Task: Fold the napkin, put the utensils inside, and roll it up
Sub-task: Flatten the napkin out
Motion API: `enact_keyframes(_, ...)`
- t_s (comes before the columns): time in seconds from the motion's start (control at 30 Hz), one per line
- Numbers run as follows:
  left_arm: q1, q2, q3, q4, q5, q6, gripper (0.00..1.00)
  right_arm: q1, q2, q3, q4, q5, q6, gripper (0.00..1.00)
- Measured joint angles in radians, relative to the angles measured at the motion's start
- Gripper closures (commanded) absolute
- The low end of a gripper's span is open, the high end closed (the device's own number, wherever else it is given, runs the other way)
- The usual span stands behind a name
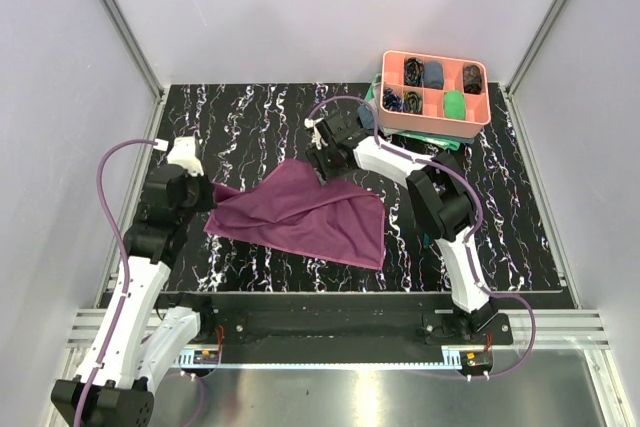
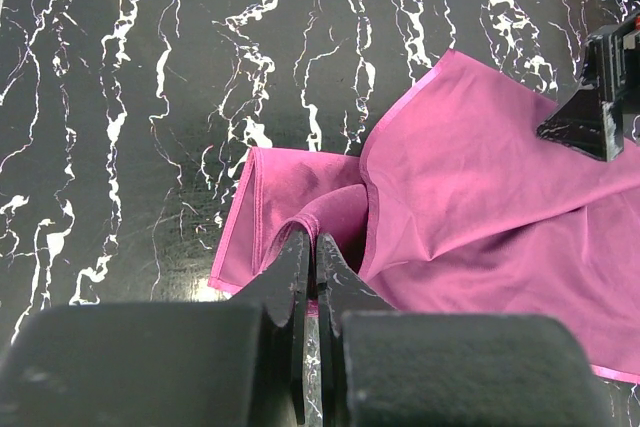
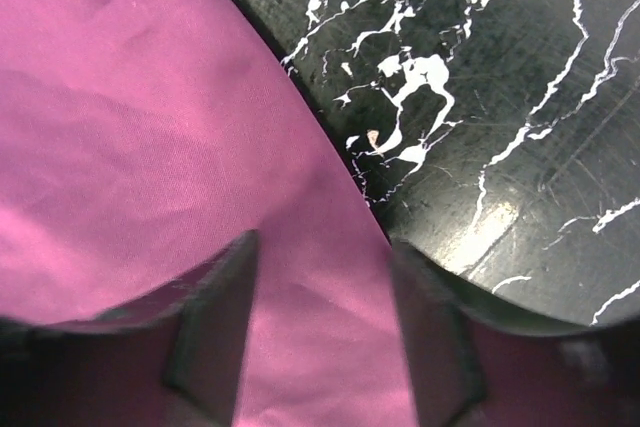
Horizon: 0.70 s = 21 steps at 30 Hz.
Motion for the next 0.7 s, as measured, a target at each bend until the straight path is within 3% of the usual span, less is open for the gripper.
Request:
enact_keyframes(0.23,0.000,0.006,0.000,0.000,0.010,0.003,1.00,-0.003,0.014,0.000,0.000,-0.032,-0.014,1.00)
enact_keyframes(0.53,0.001,0.123,0.047,0.000,0.017,0.002,1.00,-0.036,-0.008,0.021,-0.040,-0.009,-0.032,1.00)
enact_keyframes(0.7,0.007,0.194,0.137,-0.005,-0.004,-0.002,1.00,-0.028,-0.187,-0.008,-0.073,0.066,-0.043,1.00)
